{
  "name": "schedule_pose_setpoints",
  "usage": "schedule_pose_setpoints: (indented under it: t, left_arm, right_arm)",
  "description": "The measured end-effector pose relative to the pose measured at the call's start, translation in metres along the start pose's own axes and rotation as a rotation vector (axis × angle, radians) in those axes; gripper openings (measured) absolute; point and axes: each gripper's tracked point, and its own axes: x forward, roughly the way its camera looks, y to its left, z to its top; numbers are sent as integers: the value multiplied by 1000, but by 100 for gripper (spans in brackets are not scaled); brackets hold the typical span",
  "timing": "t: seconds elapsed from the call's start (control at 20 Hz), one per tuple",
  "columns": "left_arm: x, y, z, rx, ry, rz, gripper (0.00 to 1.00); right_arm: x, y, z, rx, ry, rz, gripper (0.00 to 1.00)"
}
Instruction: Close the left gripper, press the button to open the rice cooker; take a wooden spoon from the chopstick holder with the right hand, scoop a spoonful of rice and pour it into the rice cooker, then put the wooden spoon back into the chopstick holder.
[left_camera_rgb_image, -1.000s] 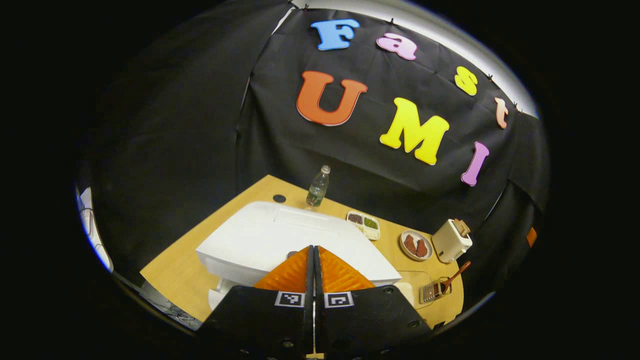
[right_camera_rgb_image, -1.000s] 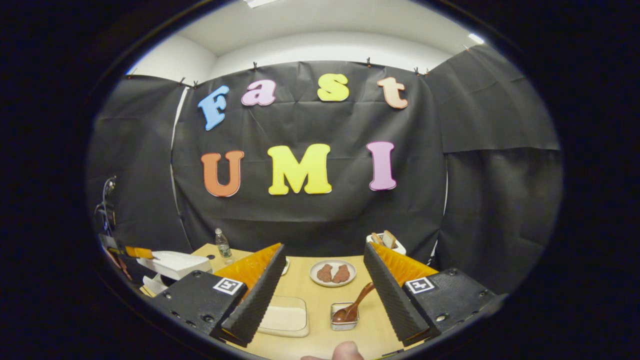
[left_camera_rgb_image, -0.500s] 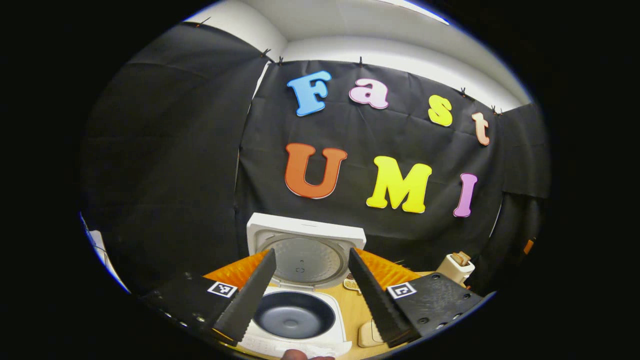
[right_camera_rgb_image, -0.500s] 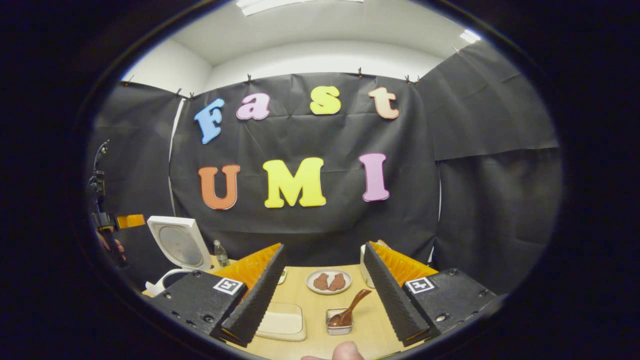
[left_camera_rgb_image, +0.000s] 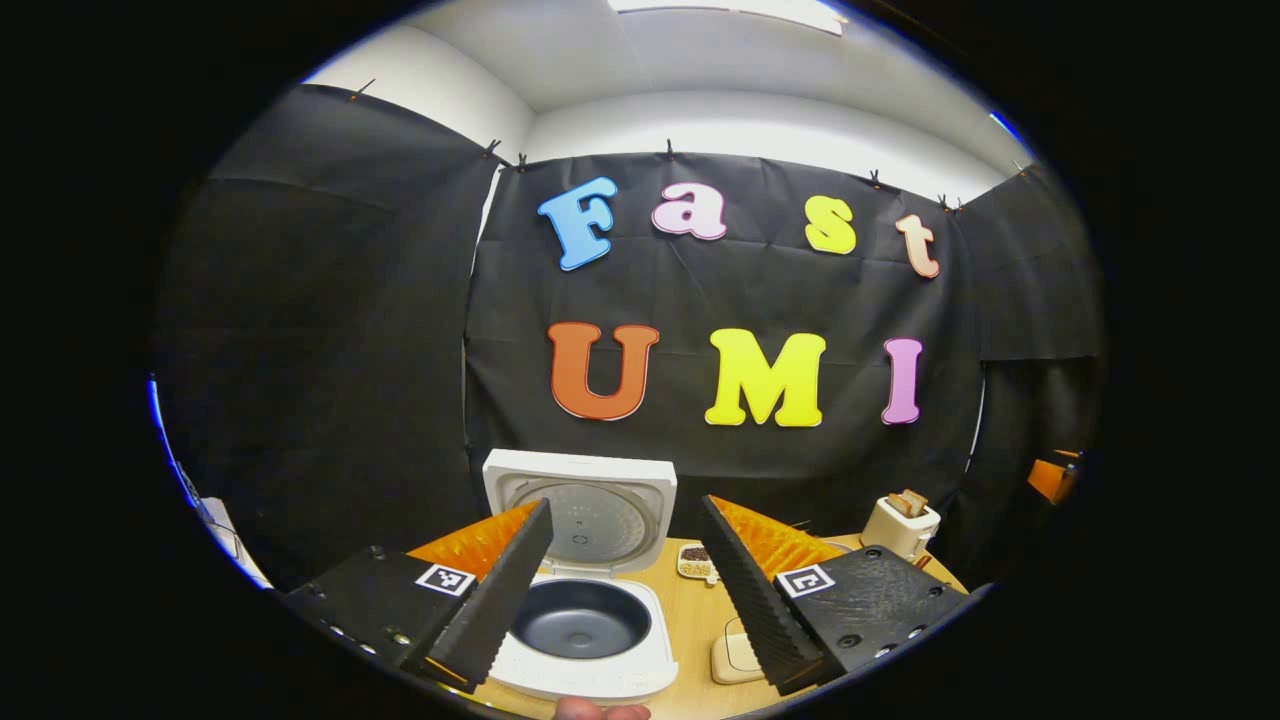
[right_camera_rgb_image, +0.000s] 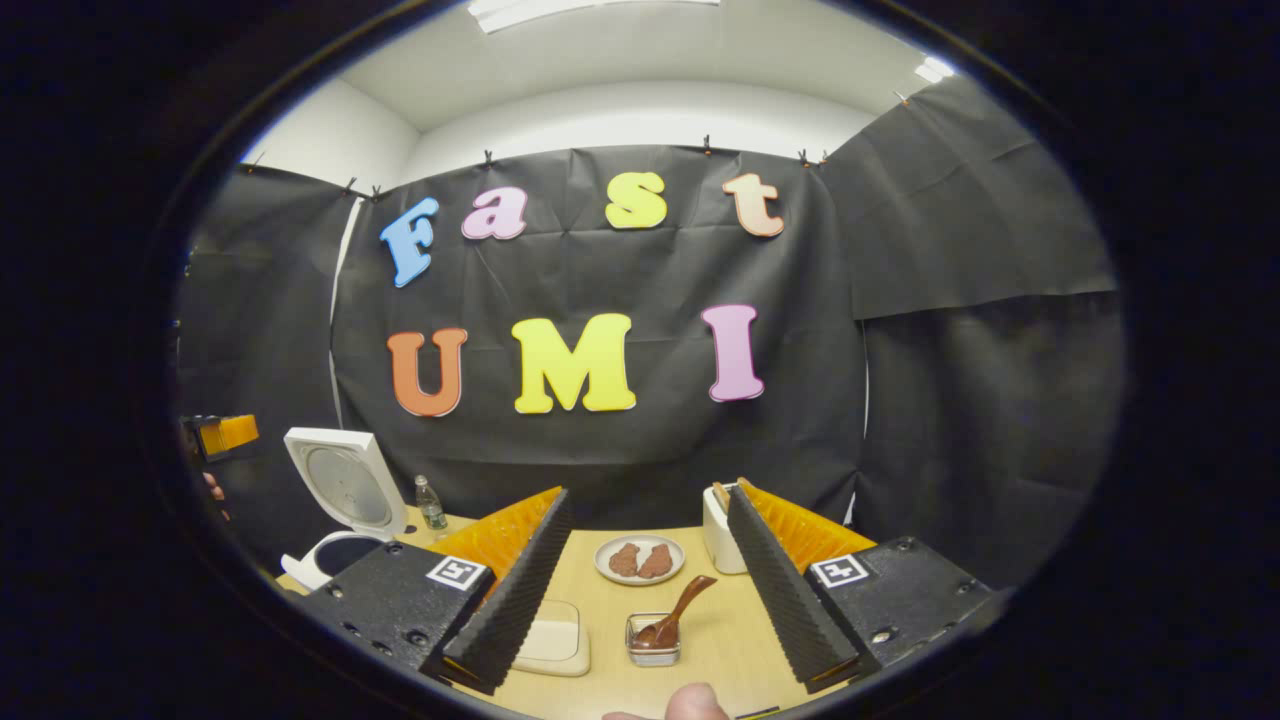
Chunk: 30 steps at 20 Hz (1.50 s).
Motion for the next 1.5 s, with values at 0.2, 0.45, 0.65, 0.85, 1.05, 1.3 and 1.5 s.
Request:
schedule_pose_setpoints:
  t: [0.2, 0.45, 0.65, 0.85, 1.05, 1.3, 1.5]
  left_arm:
    - [-12, -24, -5, 15, 5, -31, 94]
    - [-16, -57, -21, -7, 45, -80, 94]
    - [0, -65, -20, -4, 66, -67, 94]
    - [14, -72, -18, -41, 88, -24, 94]
    - [22, -76, -26, -55, 126, 38, 94]
    - [21, -85, -36, -28, 166, 81, 94]
    - [21, -89, -42, -15, 186, 90, 94]
  right_arm:
    - [4, -3, -23, -15, 55, 26, 100]
    - [30, -13, -73, -14, 156, 71, 100]
    - [71, -24, -130, 3, 272, 105, 100]
    - [124, -49, -188, 57, 379, 97, 100]
    - [165, -62, -244, 117, 498, 109, 100]
    - [200, -62, -293, 191, 607, 132, 92]
    - [210, -52, -317, 249, 679, 170, 65]
